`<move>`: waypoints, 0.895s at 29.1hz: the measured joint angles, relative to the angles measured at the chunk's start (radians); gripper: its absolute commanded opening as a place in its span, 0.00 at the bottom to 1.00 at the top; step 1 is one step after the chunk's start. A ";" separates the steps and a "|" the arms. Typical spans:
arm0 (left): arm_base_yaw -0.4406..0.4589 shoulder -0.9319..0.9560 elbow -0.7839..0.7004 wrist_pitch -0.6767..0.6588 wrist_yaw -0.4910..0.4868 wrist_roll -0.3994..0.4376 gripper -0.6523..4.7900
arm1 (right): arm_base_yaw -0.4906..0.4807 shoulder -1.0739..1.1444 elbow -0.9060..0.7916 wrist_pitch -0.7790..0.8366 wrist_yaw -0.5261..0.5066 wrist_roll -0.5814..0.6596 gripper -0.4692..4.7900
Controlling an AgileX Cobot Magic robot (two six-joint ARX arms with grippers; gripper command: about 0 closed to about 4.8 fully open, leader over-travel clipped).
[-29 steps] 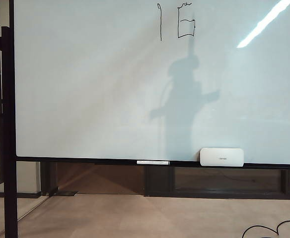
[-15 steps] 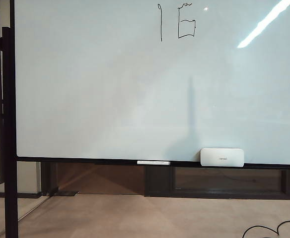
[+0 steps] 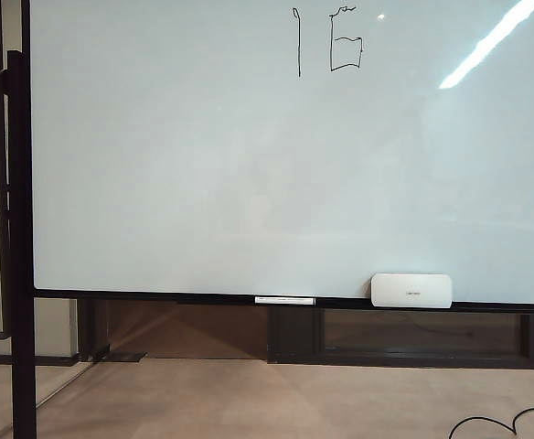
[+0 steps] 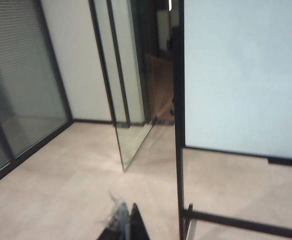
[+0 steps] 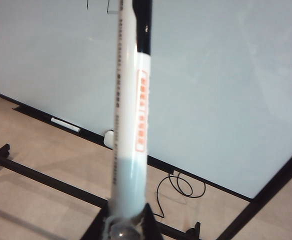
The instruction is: Reach to the right to find the marker pen, pick it up, and write the number 16 on the whiteboard.
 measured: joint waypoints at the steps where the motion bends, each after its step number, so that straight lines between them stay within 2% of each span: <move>1: 0.023 -0.001 0.003 -0.013 0.012 0.000 0.11 | 0.000 -0.021 -0.008 -0.009 0.008 0.000 0.09; 6: 0.167 -0.004 0.033 -0.056 0.177 -0.008 0.11 | 0.000 -0.137 -0.031 -0.156 0.053 0.019 0.09; 13: 0.383 -0.002 0.017 -0.088 0.473 -0.059 0.11 | 0.001 -0.256 -0.045 -0.263 0.036 0.158 0.09; 17: 0.463 -0.003 -0.055 -0.024 0.586 -0.125 0.11 | 0.000 -0.293 -0.088 -0.261 -0.031 0.216 0.09; 20: 0.498 -0.001 -0.111 0.030 0.626 -0.161 0.11 | -0.002 -0.291 -0.140 -0.245 -0.063 0.223 0.09; 22: 0.539 -0.001 -0.182 0.153 0.678 -0.198 0.11 | -0.002 -0.291 -0.206 -0.152 -0.098 0.224 0.09; 26: 0.571 0.000 -0.282 0.303 0.723 -0.240 0.11 | -0.002 -0.291 -0.313 0.017 -0.133 0.225 0.09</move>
